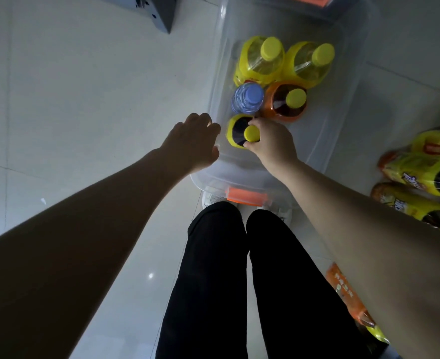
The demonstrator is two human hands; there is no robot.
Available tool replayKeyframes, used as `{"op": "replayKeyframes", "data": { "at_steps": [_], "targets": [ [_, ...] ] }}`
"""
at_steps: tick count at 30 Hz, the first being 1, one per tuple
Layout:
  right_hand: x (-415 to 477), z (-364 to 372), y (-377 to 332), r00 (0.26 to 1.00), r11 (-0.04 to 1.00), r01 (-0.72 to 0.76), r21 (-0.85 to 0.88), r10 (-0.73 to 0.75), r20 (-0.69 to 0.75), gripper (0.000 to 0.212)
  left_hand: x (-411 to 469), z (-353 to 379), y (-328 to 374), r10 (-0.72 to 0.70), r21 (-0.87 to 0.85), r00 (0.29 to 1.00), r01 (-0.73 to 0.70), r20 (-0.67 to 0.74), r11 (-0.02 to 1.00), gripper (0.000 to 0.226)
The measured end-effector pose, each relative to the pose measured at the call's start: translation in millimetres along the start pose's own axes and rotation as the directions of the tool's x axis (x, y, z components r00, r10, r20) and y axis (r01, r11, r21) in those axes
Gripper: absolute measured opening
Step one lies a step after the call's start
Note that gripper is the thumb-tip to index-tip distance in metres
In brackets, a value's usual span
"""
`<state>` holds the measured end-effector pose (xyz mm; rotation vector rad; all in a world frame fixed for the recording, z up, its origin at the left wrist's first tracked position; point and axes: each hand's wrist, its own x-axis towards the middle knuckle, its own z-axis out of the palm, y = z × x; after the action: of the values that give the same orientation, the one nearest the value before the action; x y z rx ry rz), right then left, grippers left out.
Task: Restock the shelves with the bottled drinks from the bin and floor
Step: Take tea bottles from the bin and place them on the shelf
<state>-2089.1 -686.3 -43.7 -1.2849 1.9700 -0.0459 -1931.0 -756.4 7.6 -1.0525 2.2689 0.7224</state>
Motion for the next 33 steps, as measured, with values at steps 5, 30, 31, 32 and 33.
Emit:
{"op": "replayKeyframes", "data": {
  "at_steps": [5,30,31,32,33],
  "targets": [
    [-6,-7,6,0.999,0.999,-0.034,0.017,0.034,-0.03,0.044,-2,-10,5,-0.006,-0.024,1.0,0.006,0.013,1.0,0.04],
    [-203,-394,-51,0.935,0.981,-0.019,0.194,0.087,-0.345,0.028,-140,-266,165,0.048,-0.552,0.979,-0.153,-0.199,0.819,0.049],
    [-215,-420,-59,0.928,0.979,0.0,0.203,0.075,-0.365,0.027,-148,-282,175,0.044,-0.577,0.977,-0.16,-0.21,0.801,0.045],
    [-227,-445,-67,0.921,0.977,0.013,0.212,0.071,-0.384,0.028,-155,-297,183,0.035,-0.6,0.976,-0.161,-0.216,0.783,0.042],
    [-240,-468,-75,0.914,0.977,0.022,0.212,0.067,-0.4,0.03,-162,-311,191,0.026,-0.625,0.972,-0.169,-0.232,0.762,0.043]
  ]
}}
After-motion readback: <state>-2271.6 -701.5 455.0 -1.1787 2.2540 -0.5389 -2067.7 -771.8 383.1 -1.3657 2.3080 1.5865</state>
